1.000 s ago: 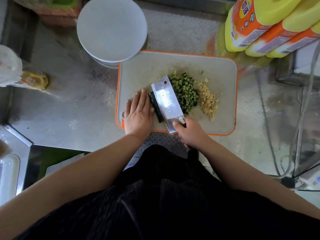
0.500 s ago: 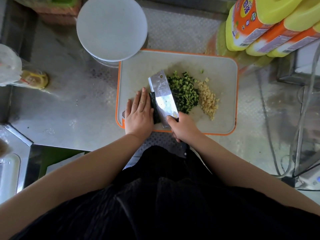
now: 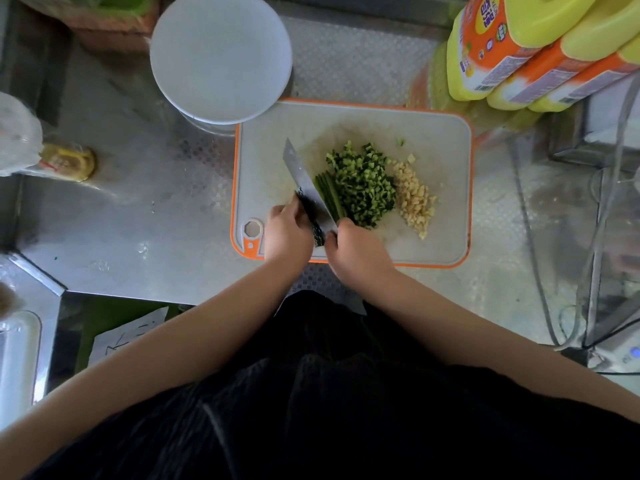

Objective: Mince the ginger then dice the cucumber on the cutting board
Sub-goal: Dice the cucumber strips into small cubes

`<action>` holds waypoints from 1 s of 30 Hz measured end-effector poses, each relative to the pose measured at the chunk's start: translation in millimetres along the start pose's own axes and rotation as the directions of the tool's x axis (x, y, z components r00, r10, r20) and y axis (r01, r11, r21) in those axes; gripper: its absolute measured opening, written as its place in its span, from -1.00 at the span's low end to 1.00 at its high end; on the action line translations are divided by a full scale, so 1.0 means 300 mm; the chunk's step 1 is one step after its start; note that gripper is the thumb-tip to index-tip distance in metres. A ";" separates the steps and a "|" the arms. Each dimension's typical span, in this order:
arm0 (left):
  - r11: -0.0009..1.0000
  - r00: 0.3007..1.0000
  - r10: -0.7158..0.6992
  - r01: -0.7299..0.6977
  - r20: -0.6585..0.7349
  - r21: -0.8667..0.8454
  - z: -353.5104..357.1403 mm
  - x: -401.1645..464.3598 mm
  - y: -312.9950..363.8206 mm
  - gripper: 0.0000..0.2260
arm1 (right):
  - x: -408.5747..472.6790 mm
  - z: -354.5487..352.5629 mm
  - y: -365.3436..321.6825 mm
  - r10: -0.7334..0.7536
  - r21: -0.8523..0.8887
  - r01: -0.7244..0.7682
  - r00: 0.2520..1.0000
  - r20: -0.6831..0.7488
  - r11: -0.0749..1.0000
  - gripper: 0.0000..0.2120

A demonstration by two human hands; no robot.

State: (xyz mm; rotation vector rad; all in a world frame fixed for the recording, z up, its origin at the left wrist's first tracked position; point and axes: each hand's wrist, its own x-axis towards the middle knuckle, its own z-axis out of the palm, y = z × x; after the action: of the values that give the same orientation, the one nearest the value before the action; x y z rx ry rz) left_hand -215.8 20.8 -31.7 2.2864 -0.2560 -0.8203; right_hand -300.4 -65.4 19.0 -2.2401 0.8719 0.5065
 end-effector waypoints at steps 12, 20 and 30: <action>0.887 0.977 -0.201 0.213 0.073 -0.408 -0.034 -0.026 0.028 -0.55 | -0.008 0.015 -0.056 -0.017 -0.096 0.018 1.000 0.014 0.995 -0.90; 0.841 0.962 -0.223 0.271 0.156 -0.467 -0.044 -0.064 0.075 -0.49 | -0.003 0.012 -0.052 0.001 -0.087 0.000 1.000 0.009 0.996 -0.91; 0.957 0.982 -0.181 0.190 0.060 -0.218 -0.042 -0.058 0.054 -0.53 | -0.003 0.007 -0.060 -0.013 -0.100 0.016 0.999 0.033 0.995 -0.88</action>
State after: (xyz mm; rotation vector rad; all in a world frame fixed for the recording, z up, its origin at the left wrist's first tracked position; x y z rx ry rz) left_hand -220.7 22.2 -5.2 2.1057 0.0349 -0.9399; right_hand -288.6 -53.5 26.3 -2.3209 0.8299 0.5900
